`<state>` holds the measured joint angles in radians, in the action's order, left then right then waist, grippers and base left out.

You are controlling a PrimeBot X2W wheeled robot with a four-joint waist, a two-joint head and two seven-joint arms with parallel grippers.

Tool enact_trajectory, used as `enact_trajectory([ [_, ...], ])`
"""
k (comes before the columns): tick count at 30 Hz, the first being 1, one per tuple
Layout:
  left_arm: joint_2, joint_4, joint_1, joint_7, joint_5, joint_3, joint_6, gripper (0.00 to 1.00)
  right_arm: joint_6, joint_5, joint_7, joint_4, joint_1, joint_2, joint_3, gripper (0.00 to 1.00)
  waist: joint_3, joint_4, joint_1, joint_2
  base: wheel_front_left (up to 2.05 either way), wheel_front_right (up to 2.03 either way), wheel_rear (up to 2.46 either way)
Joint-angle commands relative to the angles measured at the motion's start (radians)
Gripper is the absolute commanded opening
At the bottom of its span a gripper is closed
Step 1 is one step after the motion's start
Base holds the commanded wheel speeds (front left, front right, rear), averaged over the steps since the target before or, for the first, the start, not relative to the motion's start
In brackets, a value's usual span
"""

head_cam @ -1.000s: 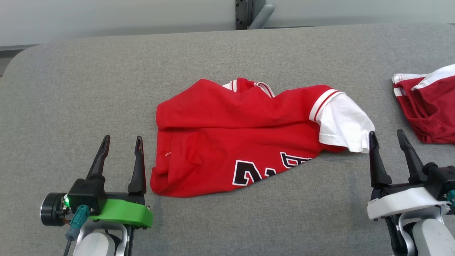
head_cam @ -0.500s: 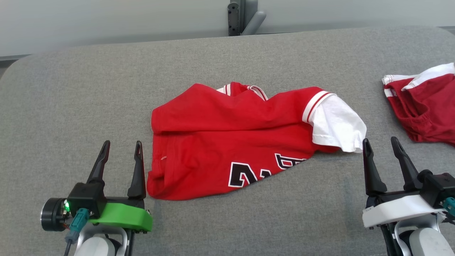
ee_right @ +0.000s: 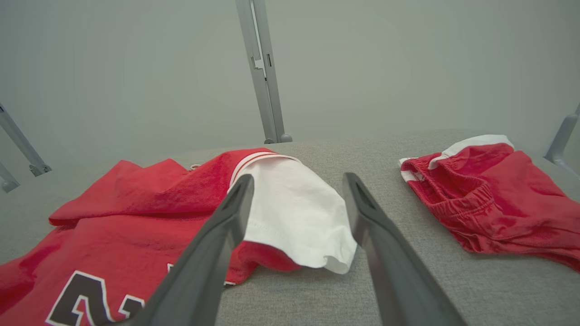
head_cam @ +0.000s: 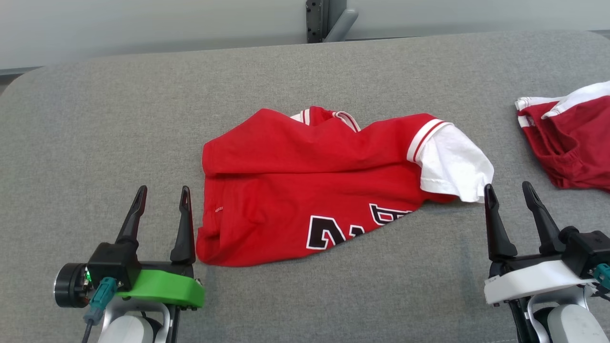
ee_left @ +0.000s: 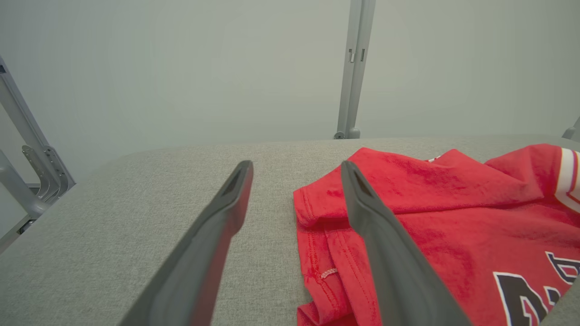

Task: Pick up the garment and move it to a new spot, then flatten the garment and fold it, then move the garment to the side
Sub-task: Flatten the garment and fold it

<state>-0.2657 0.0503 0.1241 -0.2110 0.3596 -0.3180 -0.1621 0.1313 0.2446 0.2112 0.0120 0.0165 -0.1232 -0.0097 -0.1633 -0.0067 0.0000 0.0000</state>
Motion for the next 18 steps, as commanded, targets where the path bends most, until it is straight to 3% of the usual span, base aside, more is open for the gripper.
enact_trajectory([
  [1, -0.008, -0.002, 0.013, 0.003, 0.000, 0.002, 0.001, 1.00, -0.001, 0.007, -0.003, -0.002, 0.008, -0.002, 0.000, 1.00, -0.001, -0.001, 0.0000, 0.0000, 0.00, 0.00, 0.00],
  [9, -0.015, -0.002, 0.033, 0.013, 0.007, 0.000, 0.005, 1.00, -0.001, 0.005, -0.002, -0.004, 0.013, 0.000, -0.001, 1.00, -0.013, -0.005, 0.0000, 0.0000, 0.00, 0.00, 0.00],
  [14, -0.041, 0.033, 0.145, 0.072, 0.029, -0.010, 0.069, 1.00, -0.001, 0.009, -0.009, -0.015, 0.043, -0.010, 0.014, 1.00, -0.058, -0.010, 0.0000, 0.0000, 0.00, 0.00, 0.00],
  [18, -0.047, 0.140, 0.247, 0.175, 0.081, -0.018, 0.134, 1.00, -0.001, 0.016, -0.005, -0.019, 0.074, -0.015, 0.039, 1.00, -0.097, -0.033, 0.0000, 0.0000, 0.00, 0.00, 0.00],
])
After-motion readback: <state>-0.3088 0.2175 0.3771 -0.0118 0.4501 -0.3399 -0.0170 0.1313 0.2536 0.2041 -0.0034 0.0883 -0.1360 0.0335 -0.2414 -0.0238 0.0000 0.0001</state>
